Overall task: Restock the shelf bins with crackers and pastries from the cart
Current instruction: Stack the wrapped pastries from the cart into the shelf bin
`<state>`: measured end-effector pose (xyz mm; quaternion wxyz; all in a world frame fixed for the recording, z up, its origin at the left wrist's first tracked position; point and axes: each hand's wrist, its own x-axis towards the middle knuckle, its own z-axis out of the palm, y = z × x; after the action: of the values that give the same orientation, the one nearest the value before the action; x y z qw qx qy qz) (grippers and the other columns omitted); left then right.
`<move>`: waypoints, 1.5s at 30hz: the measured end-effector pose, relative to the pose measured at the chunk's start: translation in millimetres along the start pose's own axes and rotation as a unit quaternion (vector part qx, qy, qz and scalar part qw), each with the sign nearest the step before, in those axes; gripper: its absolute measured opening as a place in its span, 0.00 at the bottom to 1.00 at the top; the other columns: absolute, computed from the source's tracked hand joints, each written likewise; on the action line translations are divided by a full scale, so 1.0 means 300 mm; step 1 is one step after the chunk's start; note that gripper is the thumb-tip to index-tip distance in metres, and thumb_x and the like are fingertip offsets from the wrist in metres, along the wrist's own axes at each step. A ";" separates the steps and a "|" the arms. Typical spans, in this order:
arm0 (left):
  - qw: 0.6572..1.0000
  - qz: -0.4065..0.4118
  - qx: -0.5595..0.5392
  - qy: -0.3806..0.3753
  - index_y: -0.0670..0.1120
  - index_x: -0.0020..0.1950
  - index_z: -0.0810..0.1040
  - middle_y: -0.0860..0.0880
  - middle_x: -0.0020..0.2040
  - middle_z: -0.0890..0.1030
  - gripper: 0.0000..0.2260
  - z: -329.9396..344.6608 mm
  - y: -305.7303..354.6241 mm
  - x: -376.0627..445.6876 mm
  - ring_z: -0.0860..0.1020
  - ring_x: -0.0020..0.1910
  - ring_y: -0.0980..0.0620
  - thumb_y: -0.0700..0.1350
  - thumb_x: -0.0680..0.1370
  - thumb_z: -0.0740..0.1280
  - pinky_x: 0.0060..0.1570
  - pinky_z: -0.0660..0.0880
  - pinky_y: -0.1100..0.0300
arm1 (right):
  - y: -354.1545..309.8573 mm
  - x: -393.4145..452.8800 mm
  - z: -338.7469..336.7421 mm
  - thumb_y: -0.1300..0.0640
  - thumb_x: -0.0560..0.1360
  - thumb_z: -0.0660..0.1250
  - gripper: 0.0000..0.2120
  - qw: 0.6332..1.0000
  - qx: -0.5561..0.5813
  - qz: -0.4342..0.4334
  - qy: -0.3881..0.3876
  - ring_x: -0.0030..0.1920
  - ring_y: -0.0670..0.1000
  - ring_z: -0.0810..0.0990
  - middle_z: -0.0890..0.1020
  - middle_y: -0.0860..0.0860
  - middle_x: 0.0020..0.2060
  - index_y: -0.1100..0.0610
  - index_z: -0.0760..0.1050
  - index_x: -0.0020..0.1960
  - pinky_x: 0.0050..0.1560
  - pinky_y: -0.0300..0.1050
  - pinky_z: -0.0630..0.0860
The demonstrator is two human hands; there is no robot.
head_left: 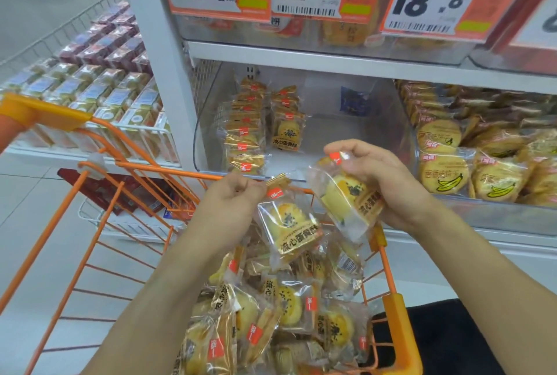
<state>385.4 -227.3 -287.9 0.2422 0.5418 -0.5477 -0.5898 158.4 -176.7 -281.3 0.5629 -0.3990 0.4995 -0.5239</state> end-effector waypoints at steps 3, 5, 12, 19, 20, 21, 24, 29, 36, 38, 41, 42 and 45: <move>0.995 -0.041 -0.092 -0.010 0.40 0.50 0.78 0.39 0.39 0.79 0.10 0.012 0.001 0.000 0.79 0.35 0.44 0.47 0.81 0.65 0.38 0.78 0.47 | 0.017 0.001 0.058 0.55 0.72 0.72 0.16 0.998 0.042 0.018 0.039 0.42 0.52 0.82 0.84 0.55 0.45 0.57 0.80 0.59 0.42 0.44 0.79; 0.994 -0.041 -0.100 -0.007 0.40 0.52 0.79 0.39 0.40 0.80 0.11 0.018 -0.004 0.004 0.79 0.34 0.44 0.48 0.81 0.65 0.37 0.77 0.52 | 0.033 -0.007 0.106 0.52 0.73 0.67 0.19 0.993 0.087 0.007 0.079 0.45 0.55 0.81 0.84 0.57 0.46 0.59 0.80 0.60 0.45 0.47 0.79; 0.993 -0.014 -0.112 0.033 0.40 0.45 0.76 0.46 0.23 0.68 0.23 0.052 -0.010 -0.018 0.64 0.20 0.51 0.61 0.76 0.66 0.23 0.61 0.61 | 0.098 -0.064 0.241 0.54 0.81 0.63 0.11 0.975 0.129 0.019 0.180 0.41 0.52 0.82 0.84 0.56 0.43 0.60 0.79 0.56 0.41 0.46 0.80; 0.964 0.011 -0.257 -0.073 0.42 0.53 0.84 0.45 0.49 0.86 0.22 0.096 0.013 -0.085 0.84 0.50 0.48 0.60 0.78 0.63 0.56 0.77 0.50 | 0.088 -0.059 0.261 0.54 0.82 0.63 0.08 0.965 0.134 0.008 0.224 0.42 0.56 0.81 0.83 0.57 0.44 0.58 0.78 0.53 0.45 0.58 0.79; 0.972 0.028 -0.221 -0.079 0.45 0.57 0.83 0.47 0.53 0.86 0.22 0.107 0.013 -0.098 0.83 0.55 0.49 0.61 0.78 0.62 0.61 0.75 0.48 | 0.086 -0.059 0.256 0.54 0.82 0.63 0.08 0.964 0.136 0.010 0.230 0.42 0.57 0.81 0.83 0.58 0.44 0.57 0.79 0.52 0.45 0.60 0.79; 0.980 0.042 -0.181 -0.076 0.48 0.58 0.83 0.49 0.54 0.85 0.23 0.116 0.014 -0.107 0.83 0.56 0.51 0.64 0.78 0.62 0.62 0.74 0.47 | 0.084 -0.060 0.252 0.53 0.82 0.64 0.08 0.963 0.134 0.009 0.233 0.42 0.58 0.81 0.83 0.59 0.44 0.57 0.79 0.52 0.44 0.59 0.79; 0.990 0.046 -0.115 -0.073 0.59 0.58 0.78 0.57 0.53 0.85 0.29 0.125 0.002 -0.105 0.83 0.54 0.56 0.76 0.67 0.64 0.59 0.77 0.49 | 0.089 -0.065 0.241 0.53 0.81 0.65 0.09 0.970 0.089 -0.014 0.225 0.46 0.57 0.85 0.86 0.58 0.49 0.56 0.80 0.55 0.43 0.53 0.81; 0.989 0.031 -0.118 -0.084 0.58 0.60 0.75 0.57 0.55 0.82 0.33 0.113 0.007 -0.108 0.81 0.54 0.62 0.74 0.61 0.72 0.51 0.78 0.60 | 0.102 -0.083 0.240 0.56 0.81 0.66 0.09 0.971 -0.080 -0.135 0.180 0.68 0.41 0.75 0.77 0.42 0.66 0.50 0.80 0.60 0.66 0.41 0.74; 0.977 0.049 -0.208 -0.025 0.57 0.67 0.75 0.55 0.63 0.81 0.36 0.107 -0.005 -0.081 0.77 0.62 0.53 0.71 0.64 0.73 0.65 0.71 0.40 | 0.093 -0.107 0.247 0.53 0.74 0.67 0.31 0.978 -0.100 -0.150 0.104 0.76 0.36 0.60 0.62 0.37 0.76 0.41 0.63 0.75 0.71 0.51 0.67; 0.971 0.052 -0.230 -0.040 0.54 0.67 0.76 0.53 0.62 0.82 0.35 0.097 -0.002 -0.073 0.78 0.63 0.52 0.70 0.65 0.74 0.65 0.72 0.44 | 0.073 -0.111 0.228 0.36 0.75 0.63 0.37 0.979 -0.172 -0.100 0.033 0.76 0.30 0.52 0.55 0.27 0.76 0.36 0.50 0.79 0.75 0.45 0.59; 0.973 0.111 -0.197 -0.044 0.50 0.67 0.76 0.51 0.63 0.81 0.34 0.084 0.013 -0.066 0.78 0.65 0.50 0.69 0.68 0.71 0.67 0.70 0.43 | 0.047 -0.119 0.206 0.27 0.75 0.48 0.40 0.954 -0.283 -0.072 -0.069 0.72 0.23 0.43 0.41 0.16 0.69 0.36 0.30 0.78 0.71 0.27 0.49; 0.973 0.150 -0.169 -0.043 0.49 0.68 0.75 0.50 0.62 0.81 0.31 0.083 0.023 -0.067 0.78 0.65 0.50 0.67 0.72 0.69 0.67 0.71 0.46 | 0.046 -0.117 0.201 0.28 0.74 0.47 0.41 0.950 -0.294 -0.073 -0.081 0.73 0.25 0.43 0.41 0.19 0.72 0.38 0.27 0.78 0.72 0.26 0.48; 0.971 0.212 -0.099 -0.036 0.46 0.69 0.73 0.51 0.60 0.82 0.25 0.081 0.041 -0.061 0.79 0.62 0.53 0.63 0.79 0.62 0.62 0.74 0.53 | 0.040 -0.101 0.188 0.35 0.78 0.57 0.42 0.959 -0.251 -0.070 -0.113 0.79 0.40 0.56 0.56 0.38 0.80 0.45 0.36 0.81 0.77 0.46 0.60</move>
<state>365.2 -205.5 -274.5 0.3947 0.3648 -0.5972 -0.5953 217.3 -149.3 -278.2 0.4592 -0.6184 0.5188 -0.3710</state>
